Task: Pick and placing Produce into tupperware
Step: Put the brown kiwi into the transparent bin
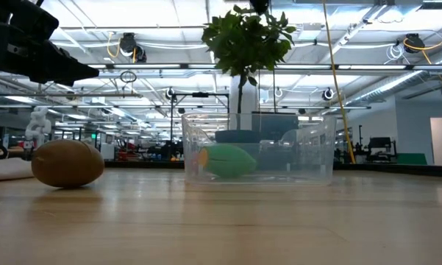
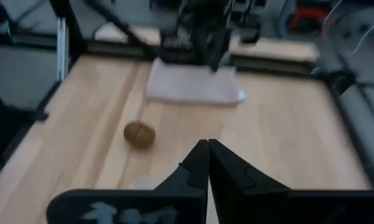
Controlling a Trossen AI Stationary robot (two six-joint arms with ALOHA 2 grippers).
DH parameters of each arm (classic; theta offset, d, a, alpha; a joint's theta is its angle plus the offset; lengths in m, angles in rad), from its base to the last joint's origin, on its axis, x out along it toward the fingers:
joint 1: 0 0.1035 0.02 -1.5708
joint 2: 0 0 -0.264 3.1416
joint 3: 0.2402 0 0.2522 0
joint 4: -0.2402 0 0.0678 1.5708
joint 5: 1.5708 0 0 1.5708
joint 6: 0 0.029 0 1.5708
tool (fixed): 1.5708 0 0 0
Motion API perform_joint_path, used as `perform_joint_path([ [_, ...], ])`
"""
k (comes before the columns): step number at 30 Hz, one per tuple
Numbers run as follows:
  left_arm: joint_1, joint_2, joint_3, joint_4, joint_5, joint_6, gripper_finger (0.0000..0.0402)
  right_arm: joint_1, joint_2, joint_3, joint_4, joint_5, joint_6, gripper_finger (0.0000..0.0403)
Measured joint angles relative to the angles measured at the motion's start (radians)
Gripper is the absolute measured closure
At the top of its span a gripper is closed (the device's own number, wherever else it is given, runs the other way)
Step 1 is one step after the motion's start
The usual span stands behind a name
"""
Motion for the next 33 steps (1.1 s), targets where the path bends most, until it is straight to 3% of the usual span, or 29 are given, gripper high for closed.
perform_joint_path([
  [11,0.000,0.000,0.000,0.001,0.000,-0.002,0.0398,0.000,-0.155,-0.038,-0.023,0.052,0.036,0.0403],
  [24,0.000,0.000,0.000,0.001,0.000,-0.004,0.0398,0.000,-0.376,-0.253,0.212,0.050,0.055,0.0403],
  [33,0.000,0.000,0.000,0.001,0.000,-0.004,0.0398,0.000,-0.583,-0.425,0.265,0.105,0.029,0.0403],
])
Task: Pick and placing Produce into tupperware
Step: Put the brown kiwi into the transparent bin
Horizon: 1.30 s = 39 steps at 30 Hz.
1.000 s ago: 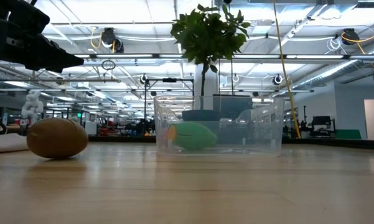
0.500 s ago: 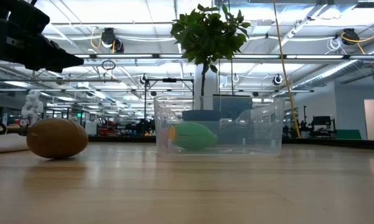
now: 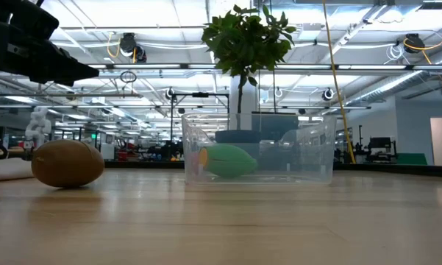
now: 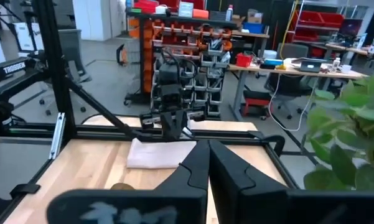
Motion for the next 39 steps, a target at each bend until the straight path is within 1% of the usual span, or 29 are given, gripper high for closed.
perform_joint_path([
  [3,0.000,0.000,0.000,0.000,0.000,0.000,0.0398,0.000,-0.048,-0.055,0.029,-0.006,-0.003,0.0403],
  [6,0.000,0.000,0.000,0.000,0.000,0.000,0.0398,0.000,-0.092,-0.099,0.021,-0.029,-0.012,0.0403],
  [11,0.000,0.000,0.000,0.000,0.000,0.000,0.0398,0.000,-0.145,-0.175,0.024,-0.039,-0.004,0.0403],
  [16,0.000,0.000,0.000,0.000,0.000,0.000,0.0398,0.000,-0.177,-0.230,0.030,-0.159,0.001,0.0403],
  [17,0.000,0.000,0.000,0.000,0.000,0.000,0.0398,0.001,-0.181,-0.237,0.030,-0.167,0.003,0.0403],
  [21,0.000,0.000,0.000,-0.001,0.000,0.000,0.0398,0.000,-0.202,-0.267,0.059,-0.163,0.038,0.0403],
  [26,0.000,0.000,0.000,0.000,0.000,0.000,0.0398,-0.002,-0.249,-0.327,0.102,-0.160,0.033,0.0403],
  [31,0.000,0.000,0.000,-0.001,0.000,0.000,0.0398,-0.002,-0.302,-0.400,0.182,-0.156,0.031,0.0403],
  [35,0.000,0.000,0.000,-0.001,0.000,0.000,0.0398,-0.002,-0.349,-0.455,0.207,-0.155,0.034,0.0403],
  [39,0.000,0.000,0.000,-0.001,0.000,0.000,0.0398,-0.002,-0.385,-0.504,0.208,-0.112,0.055,0.0403],
])
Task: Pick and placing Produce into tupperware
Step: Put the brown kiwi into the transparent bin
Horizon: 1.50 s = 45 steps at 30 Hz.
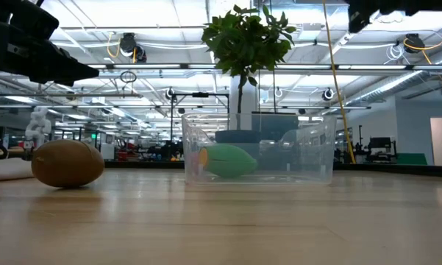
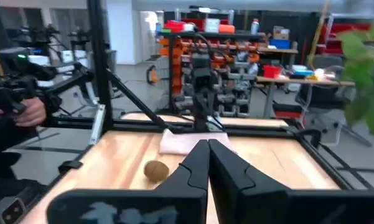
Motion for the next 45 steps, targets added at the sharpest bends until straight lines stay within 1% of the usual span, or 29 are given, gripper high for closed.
perform_joint_path([
  [8,0.000,0.000,0.000,0.000,0.000,0.000,0.0398,0.000,-0.059,-0.068,0.001,0.007,0.037,0.0403],
  [13,0.000,0.000,0.000,0.000,0.000,0.000,0.0398,0.000,-0.094,-0.126,0.045,0.008,0.055,0.0403],
  [19,0.000,0.000,0.000,0.000,0.000,0.000,0.0398,0.000,-0.120,-0.246,0.174,0.045,0.076,0.0403],
  [25,0.000,0.000,0.000,0.000,0.000,0.002,0.0398,0.000,-0.127,-0.344,0.291,0.047,0.114,0.0403],
  [32,0.000,0.000,0.000,0.000,0.000,0.006,0.0398,0.000,-0.127,-0.369,0.293,0.047,0.115,0.0403],
  [35,0.000,0.000,0.000,0.000,0.000,0.048,0.0398,0.000,-0.127,-0.382,0.295,0.047,0.113,0.0403],
  [40,0.000,0.000,0.000,0.001,0.000,0.066,0.0398,0.000,-0.127,-0.409,0.330,0.053,0.108,0.0403],
  [45,0.000,0.000,0.000,0.035,0.003,0.048,0.0398,0.000,-0.127,-0.433,0.356,0.054,0.104,0.0403],
])
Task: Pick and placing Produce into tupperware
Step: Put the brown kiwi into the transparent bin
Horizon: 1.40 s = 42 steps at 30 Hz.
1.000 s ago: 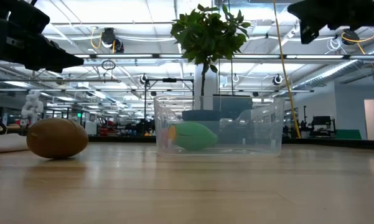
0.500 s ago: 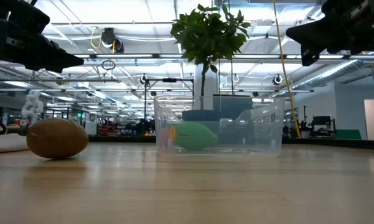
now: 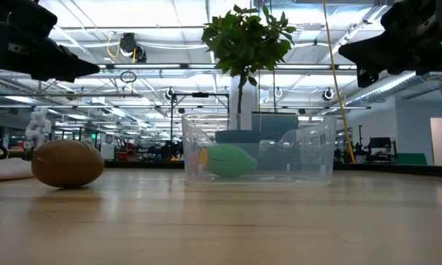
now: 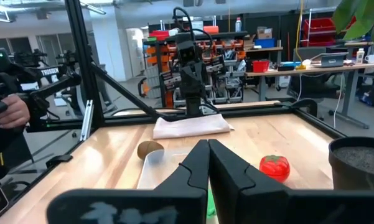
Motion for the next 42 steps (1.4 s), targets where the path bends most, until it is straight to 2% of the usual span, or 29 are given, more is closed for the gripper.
perform_joint_path([
  [4,0.000,0.000,0.000,0.001,0.017,-0.002,0.0396,0.000,0.000,-0.032,0.046,0.001,-0.004,0.0403],
  [8,0.000,0.000,0.000,0.004,0.103,-0.049,0.0369,0.000,-0.001,-0.050,0.110,0.001,-0.004,0.0403],
  [15,0.000,0.000,0.000,0.032,0.136,-0.165,0.0275,0.000,0.000,-0.052,0.104,0.001,-0.026,0.0403],
  [20,-0.001,0.000,0.000,0.102,0.180,-0.168,0.0204,0.000,0.000,-0.053,0.106,0.001,-0.043,0.0403],
  [24,-0.001,0.000,0.000,0.173,0.208,-0.146,0.0165,0.000,0.000,-0.053,0.103,0.001,-0.044,0.0403],
  [28,0.000,0.000,0.001,0.239,0.183,-0.139,0.0145,0.000,0.000,-0.054,0.103,0.001,-0.045,0.0403],
  [32,0.000,0.029,0.040,0.190,0.160,-0.160,0.0136,0.000,0.000,-0.055,0.102,0.001,-0.045,0.0403],
  [35,0.000,0.093,0.090,0.137,0.159,-0.161,0.0135,0.000,0.000,-0.055,0.102,0.001,-0.045,0.0403],
  [42,0.000,0.264,0.181,0.127,0.111,-0.149,0.0135,0.000,0.000,-0.055,0.102,0.001,-0.045,0.0403],
])
